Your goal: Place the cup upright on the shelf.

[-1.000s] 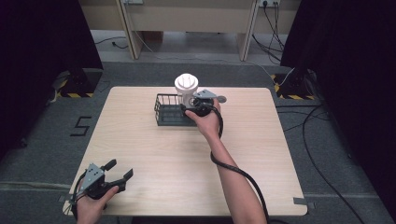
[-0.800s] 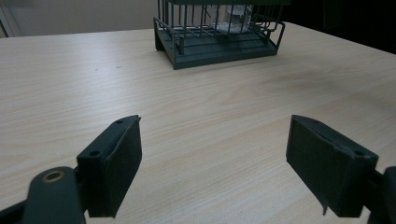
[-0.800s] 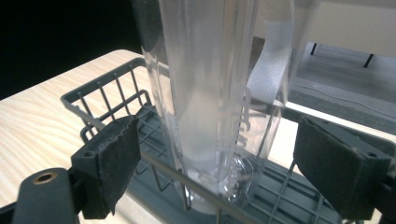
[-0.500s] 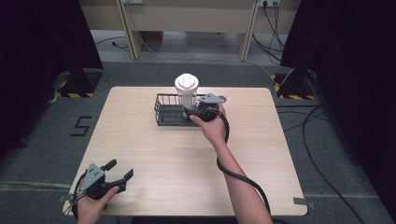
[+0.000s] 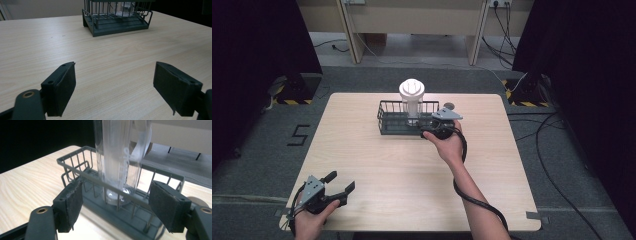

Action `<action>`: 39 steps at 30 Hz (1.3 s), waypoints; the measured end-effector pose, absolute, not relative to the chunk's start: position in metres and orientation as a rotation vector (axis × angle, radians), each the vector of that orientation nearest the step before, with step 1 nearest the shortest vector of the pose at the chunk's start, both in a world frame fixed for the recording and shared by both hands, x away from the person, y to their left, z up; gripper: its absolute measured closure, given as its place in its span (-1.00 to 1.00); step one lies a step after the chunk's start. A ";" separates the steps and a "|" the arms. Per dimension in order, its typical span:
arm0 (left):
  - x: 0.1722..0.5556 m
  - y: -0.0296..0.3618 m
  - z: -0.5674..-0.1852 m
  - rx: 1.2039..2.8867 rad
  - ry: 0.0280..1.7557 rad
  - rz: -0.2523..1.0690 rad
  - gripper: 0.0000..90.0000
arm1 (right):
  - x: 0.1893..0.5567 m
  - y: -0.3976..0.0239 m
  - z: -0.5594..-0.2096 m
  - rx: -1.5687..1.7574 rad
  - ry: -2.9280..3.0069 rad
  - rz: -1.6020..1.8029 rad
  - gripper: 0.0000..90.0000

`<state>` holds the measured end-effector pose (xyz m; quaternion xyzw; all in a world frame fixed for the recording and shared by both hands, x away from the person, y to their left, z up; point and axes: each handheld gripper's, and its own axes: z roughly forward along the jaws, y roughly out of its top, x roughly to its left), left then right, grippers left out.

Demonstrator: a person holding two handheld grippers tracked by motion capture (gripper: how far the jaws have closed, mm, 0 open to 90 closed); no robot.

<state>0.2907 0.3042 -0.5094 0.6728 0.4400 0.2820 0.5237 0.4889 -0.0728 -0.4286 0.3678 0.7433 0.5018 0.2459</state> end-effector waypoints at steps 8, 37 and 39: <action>0.291 0.304 -0.510 1.613 1.054 0.677 -0.61 | 0.471 -0.088 -0.434 1.014 2.035 1.367 -0.29; 0.289 0.301 -0.509 1.618 1.041 0.695 -0.61 | 0.383 -0.175 -0.467 1.075 2.009 1.324 -0.19; 0.289 0.301 -0.509 1.622 1.044 0.705 -0.60 | 0.372 -0.185 -0.472 1.090 1.974 1.331 -0.20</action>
